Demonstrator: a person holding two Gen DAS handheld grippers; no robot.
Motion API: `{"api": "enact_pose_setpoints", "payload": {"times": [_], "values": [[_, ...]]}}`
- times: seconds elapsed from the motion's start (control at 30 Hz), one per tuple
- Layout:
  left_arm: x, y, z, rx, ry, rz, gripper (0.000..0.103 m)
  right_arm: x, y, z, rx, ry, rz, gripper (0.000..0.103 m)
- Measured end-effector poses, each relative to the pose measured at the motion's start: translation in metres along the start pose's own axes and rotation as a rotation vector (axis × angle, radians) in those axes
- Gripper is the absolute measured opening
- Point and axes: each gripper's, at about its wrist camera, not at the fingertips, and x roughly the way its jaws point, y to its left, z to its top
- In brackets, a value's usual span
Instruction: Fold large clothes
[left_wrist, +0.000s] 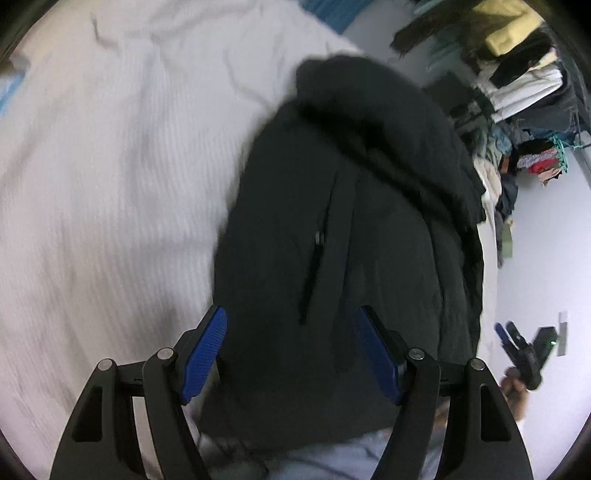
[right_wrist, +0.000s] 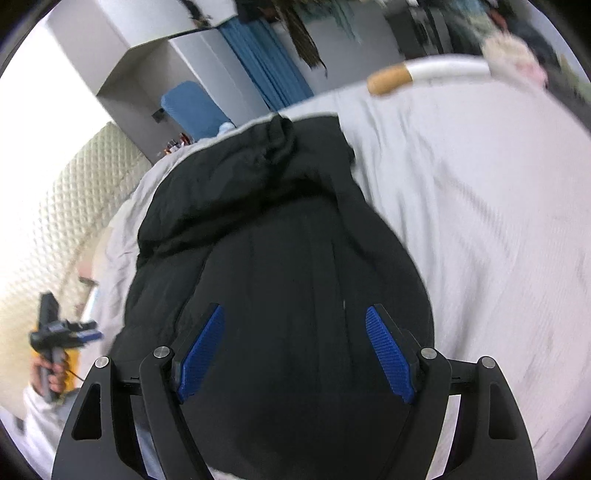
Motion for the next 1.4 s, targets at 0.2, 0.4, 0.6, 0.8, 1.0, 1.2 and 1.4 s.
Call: {"api": "enact_pose_setpoints", "payload": {"times": [0.2, 0.4, 0.6, 0.8, 1.0, 1.2, 1.4], "values": [[0.014, 0.009, -0.016, -0.082, 0.108, 0.011, 0.073, 0.006, -0.032, -0.012, 0.135, 0.085, 0.039, 0.077], [0.034, 0.019, -0.015, -0.174, 0.156, 0.079, 0.073, 0.012, -0.064, -0.023, 0.269, 0.142, 0.061, 0.077], [0.049, 0.042, -0.007, -0.29, 0.193, 0.08, 0.073, 0.016, -0.089, -0.032, 0.367, 0.164, 0.044, 0.077], [0.059, 0.042, -0.007, -0.315, 0.228, 0.021, 0.074, 0.003, -0.135, -0.042, 0.514, 0.113, 0.053, 0.077], [0.07, 0.049, -0.007, -0.348, 0.25, 0.007, 0.074, 0.027, -0.156, -0.062, 0.622, 0.215, 0.189, 0.078], [0.076, 0.042, -0.006, -0.314, 0.271, -0.026, 0.074, 0.034, -0.125, -0.049, 0.509, 0.243, 0.267, 0.078], [0.08, 0.04, -0.005, -0.331, 0.266, -0.083, 0.073, 0.047, -0.117, -0.052, 0.474, 0.307, 0.233, 0.079]]}}
